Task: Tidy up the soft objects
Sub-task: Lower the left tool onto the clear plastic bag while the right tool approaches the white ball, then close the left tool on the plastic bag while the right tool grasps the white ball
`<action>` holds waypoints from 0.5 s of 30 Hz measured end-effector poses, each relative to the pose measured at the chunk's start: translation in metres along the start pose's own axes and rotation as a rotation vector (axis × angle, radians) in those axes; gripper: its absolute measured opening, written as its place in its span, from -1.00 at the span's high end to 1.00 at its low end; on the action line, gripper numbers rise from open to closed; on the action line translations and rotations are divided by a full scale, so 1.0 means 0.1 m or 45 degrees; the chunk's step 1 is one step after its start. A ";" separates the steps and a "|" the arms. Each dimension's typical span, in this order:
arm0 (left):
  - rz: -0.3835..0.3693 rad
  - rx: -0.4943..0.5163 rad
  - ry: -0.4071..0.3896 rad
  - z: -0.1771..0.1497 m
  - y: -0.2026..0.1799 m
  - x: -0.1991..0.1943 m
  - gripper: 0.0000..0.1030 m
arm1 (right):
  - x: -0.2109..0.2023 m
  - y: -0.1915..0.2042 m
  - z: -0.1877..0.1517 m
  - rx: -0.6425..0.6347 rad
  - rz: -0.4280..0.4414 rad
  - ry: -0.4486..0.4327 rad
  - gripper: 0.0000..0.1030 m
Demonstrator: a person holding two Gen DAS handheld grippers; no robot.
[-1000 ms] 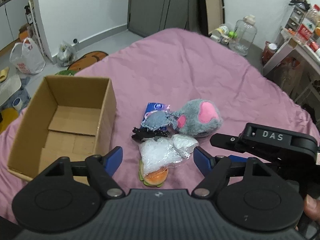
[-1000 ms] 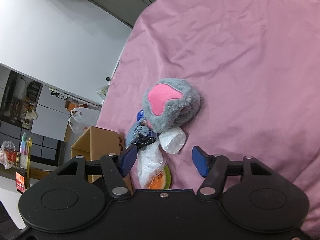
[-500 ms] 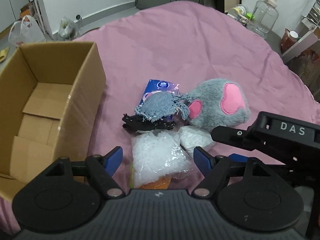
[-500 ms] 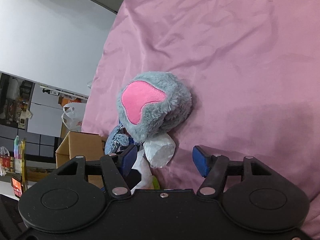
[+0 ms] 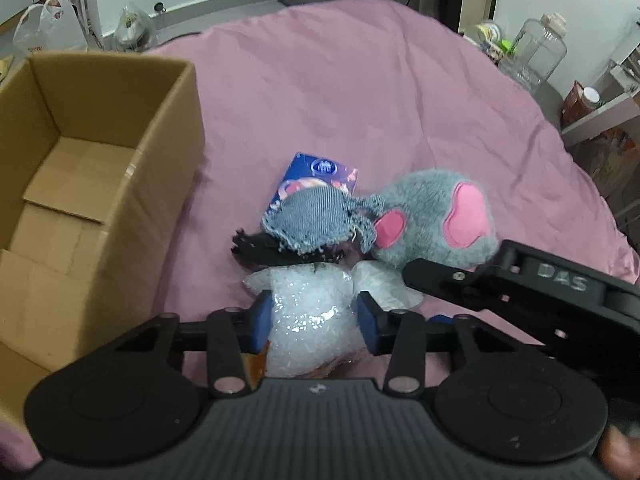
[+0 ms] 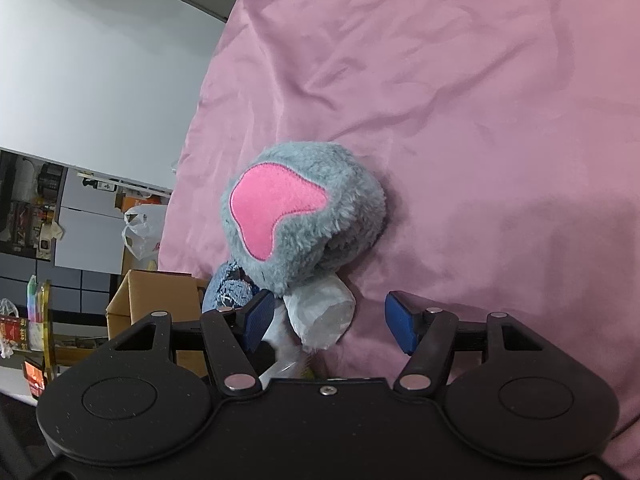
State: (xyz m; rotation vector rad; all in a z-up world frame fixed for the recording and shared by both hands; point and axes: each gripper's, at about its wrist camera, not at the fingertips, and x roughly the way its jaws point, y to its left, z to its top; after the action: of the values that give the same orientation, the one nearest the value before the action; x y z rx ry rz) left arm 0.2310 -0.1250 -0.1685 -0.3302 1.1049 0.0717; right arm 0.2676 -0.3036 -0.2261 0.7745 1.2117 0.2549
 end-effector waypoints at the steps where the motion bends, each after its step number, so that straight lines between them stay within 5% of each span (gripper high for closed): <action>1: -0.002 -0.001 -0.006 0.01 0.01 -0.05 0.21 | -0.01 0.01 -0.01 -0.012 -0.004 -0.001 -0.20; 12: -0.037 -0.037 -0.078 0.05 0.13 -0.47 0.26 | 0.09 0.18 -0.07 -0.128 -0.080 0.005 -0.14; 14: -0.044 -0.038 -0.090 0.06 0.16 -0.52 0.26 | 0.14 0.22 -0.08 -0.161 -0.104 0.019 0.25; 15: -0.045 -0.036 -0.097 0.06 0.17 -0.55 0.26 | 0.17 0.23 -0.09 -0.169 -0.118 0.034 0.25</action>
State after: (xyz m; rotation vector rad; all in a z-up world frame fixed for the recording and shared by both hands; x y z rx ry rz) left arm 0.2078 -0.1013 -0.1213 -0.3689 1.0228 0.0681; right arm 0.2707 -0.2739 -0.2247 0.5998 1.2392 0.2677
